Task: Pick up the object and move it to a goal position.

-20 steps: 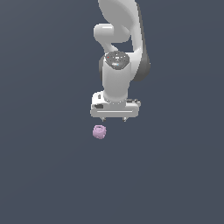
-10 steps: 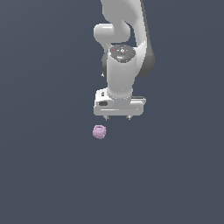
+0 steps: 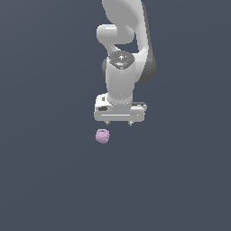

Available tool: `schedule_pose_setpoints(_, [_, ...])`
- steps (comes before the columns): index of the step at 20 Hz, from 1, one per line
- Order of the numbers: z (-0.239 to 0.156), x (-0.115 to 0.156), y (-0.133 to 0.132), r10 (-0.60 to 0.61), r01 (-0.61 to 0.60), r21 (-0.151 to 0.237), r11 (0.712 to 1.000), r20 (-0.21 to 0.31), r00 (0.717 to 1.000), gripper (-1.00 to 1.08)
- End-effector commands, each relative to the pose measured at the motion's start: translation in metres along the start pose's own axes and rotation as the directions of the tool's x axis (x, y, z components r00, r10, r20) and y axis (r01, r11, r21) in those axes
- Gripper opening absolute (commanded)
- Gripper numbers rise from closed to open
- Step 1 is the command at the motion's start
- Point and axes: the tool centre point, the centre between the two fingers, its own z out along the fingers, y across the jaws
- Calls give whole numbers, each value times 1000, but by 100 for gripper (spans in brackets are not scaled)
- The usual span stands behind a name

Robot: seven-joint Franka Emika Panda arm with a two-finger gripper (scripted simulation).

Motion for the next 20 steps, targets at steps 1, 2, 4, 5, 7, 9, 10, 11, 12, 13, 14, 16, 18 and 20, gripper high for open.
schedule_pose_setpoints(1, [14, -1, 14, 45, -45, 1, 999, 6, 999, 100])
schedule_pose_setpoints(2, [22, -1, 22, 68, -68, 1, 998, 8, 998, 100])
schedule_pose_setpoints(4, [39, -3, 38, 121, -121, 0, 993, 14, 993, 100])
schedule_pose_setpoints(5, [47, -4, 47, 147, -148, -1, 989, 16, 989, 100])
schedule_pose_setpoints(7, [61, -7, 61, 192, -192, -3, 981, 20, 981, 100])
schedule_pose_setpoints(9, [71, -10, 72, 226, -226, -6, 974, 23, 974, 100])
schedule_pose_setpoints(10, [76, -11, 77, 240, -240, -7, 971, 24, 971, 100])
schedule_pose_setpoints(11, [79, -12, 80, 251, -250, -8, 968, 25, 968, 100])
schedule_pose_setpoints(12, [82, -12, 83, 259, -259, -9, 966, 25, 966, 100])
schedule_pose_setpoints(13, [84, -13, 85, 265, -265, -10, 964, 26, 964, 100])
schedule_pose_setpoints(14, [85, -13, 86, 269, -269, -10, 963, 26, 963, 100])
schedule_pose_setpoints(16, [84, -13, 85, 264, -264, -11, 965, 27, 964, 100])
schedule_pose_setpoints(18, [85, -13, 85, 264, -264, -11, 965, 27, 964, 100])
schedule_pose_setpoints(20, [89, -14, 86, 265, -265, -11, 964, 27, 964, 100])
